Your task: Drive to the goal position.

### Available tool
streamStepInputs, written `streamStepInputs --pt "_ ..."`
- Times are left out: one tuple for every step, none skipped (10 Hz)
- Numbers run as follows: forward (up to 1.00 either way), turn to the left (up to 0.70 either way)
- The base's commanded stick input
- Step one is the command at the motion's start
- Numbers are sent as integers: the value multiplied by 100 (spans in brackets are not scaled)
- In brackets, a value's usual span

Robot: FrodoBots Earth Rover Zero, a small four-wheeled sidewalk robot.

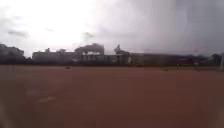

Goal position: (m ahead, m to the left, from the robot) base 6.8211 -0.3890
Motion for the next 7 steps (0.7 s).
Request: streamStepInputs --pt "50 0" --pt "50 0" --pt "50 0" --pt "50 0" --pt "50 0" --pt "50 0" --pt "50 0"
